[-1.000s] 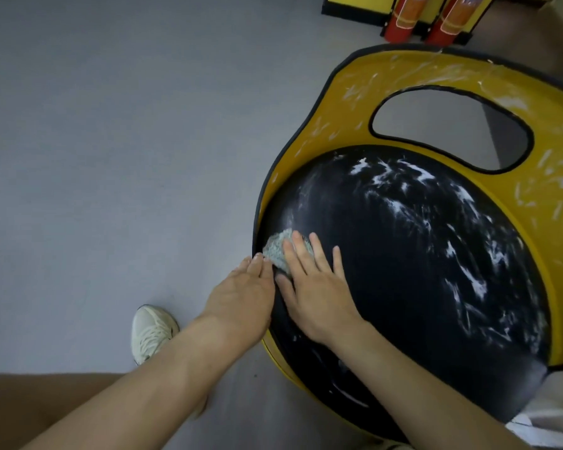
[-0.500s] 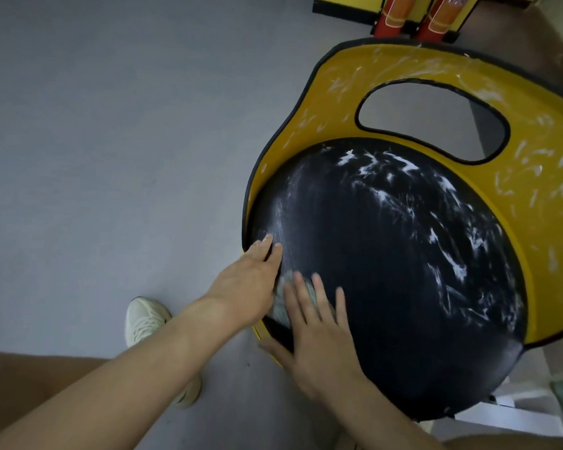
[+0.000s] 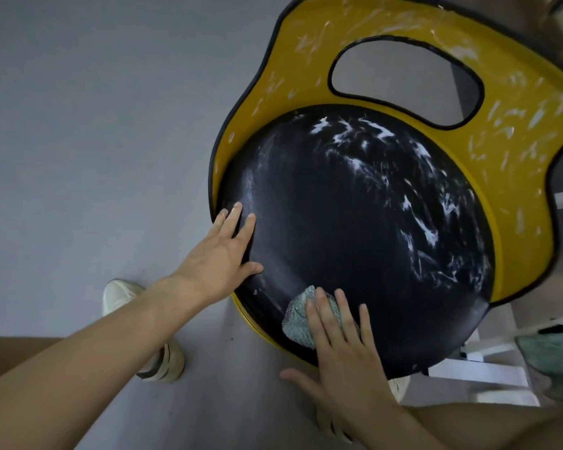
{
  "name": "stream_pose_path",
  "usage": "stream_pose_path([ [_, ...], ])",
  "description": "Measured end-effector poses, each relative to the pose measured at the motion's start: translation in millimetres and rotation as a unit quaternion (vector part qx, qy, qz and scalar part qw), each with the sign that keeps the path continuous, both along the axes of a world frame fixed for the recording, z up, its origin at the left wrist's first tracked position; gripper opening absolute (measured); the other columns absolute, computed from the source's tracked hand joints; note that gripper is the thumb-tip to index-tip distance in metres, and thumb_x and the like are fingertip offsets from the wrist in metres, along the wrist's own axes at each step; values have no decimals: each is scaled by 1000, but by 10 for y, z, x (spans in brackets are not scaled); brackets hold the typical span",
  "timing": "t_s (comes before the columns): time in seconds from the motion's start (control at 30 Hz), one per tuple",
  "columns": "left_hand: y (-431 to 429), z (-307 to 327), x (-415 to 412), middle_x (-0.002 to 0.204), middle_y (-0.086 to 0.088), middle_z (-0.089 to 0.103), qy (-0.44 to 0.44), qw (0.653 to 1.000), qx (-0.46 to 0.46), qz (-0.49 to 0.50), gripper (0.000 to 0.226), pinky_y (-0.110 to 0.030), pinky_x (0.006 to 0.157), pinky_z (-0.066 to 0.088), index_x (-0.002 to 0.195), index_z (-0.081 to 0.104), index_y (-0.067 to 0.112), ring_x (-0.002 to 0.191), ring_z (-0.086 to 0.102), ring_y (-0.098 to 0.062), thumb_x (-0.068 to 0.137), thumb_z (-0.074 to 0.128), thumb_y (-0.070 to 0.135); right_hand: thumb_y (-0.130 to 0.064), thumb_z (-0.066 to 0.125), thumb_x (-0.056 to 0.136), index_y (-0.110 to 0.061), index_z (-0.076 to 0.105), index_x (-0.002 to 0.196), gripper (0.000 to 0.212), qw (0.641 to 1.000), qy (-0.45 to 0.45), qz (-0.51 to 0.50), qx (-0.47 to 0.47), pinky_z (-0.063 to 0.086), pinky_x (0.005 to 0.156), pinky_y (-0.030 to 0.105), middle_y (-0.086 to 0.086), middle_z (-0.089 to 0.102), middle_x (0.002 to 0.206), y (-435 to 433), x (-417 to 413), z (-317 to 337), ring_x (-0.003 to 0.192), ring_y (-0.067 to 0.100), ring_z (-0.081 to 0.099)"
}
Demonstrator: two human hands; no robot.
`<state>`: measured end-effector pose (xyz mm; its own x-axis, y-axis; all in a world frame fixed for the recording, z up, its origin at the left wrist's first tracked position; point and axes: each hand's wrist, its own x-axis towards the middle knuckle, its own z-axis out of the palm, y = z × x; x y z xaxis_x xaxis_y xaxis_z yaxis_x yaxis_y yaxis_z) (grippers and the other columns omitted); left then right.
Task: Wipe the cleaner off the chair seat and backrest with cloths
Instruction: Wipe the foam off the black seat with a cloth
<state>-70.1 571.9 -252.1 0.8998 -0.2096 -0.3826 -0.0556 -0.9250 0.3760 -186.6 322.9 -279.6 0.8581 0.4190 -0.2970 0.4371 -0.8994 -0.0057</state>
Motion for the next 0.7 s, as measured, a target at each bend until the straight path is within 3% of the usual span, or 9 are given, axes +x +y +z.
stream_pose_path([
  [0.1,14,-19,18,167,-3,-20,4,1000,-7,2,89,-35,125,4,162,-3,23,155,-13,-25,99,54,50,-90,21,85,-9,22,159,110,1000,-3,-18,25,15,117,62,10,12,168,444,245,-10,154,36,9],
  [0.2,97,-54,30,168,-2,-13,-15,1000,-16,-2,77,-34,126,8,161,2,26,156,-6,-25,103,52,36,-90,17,85,-10,7,161,111,999,2,-26,45,6,121,62,9,-1,169,819,438,9,155,34,-6],
  [0.33,163,-50,60,169,0,-11,-15,1000,-11,-14,70,-27,122,7,162,6,27,156,-2,-22,106,47,24,-88,30,85,-12,14,161,109,999,9,25,46,12,118,62,6,8,169,557,213,3,155,31,6],
  [0.5,107,-52,95,169,-2,-13,-15,1000,14,-15,73,-32,123,10,162,1,27,156,-2,-25,106,48,26,-88,37,78,-13,32,157,109,995,35,92,-22,24,111,61,6,17,168,-77,-137,-9,152,33,22],
  [0.6,98,-42,104,169,-4,-13,-15,1000,21,-17,73,-29,122,10,162,0,25,156,-1,-25,106,47,26,-88,30,78,-9,30,157,111,995,41,87,-20,20,115,61,10,16,167,88,-47,-39,153,37,15],
  [0.7,132,-22,105,169,-2,-12,-14,1000,16,-22,71,-27,121,12,162,2,26,156,1,-23,106,47,24,-89,23,83,-10,10,160,112,996,26,84,-16,9,120,63,10,0,169,569,251,-47,155,36,-3],
])
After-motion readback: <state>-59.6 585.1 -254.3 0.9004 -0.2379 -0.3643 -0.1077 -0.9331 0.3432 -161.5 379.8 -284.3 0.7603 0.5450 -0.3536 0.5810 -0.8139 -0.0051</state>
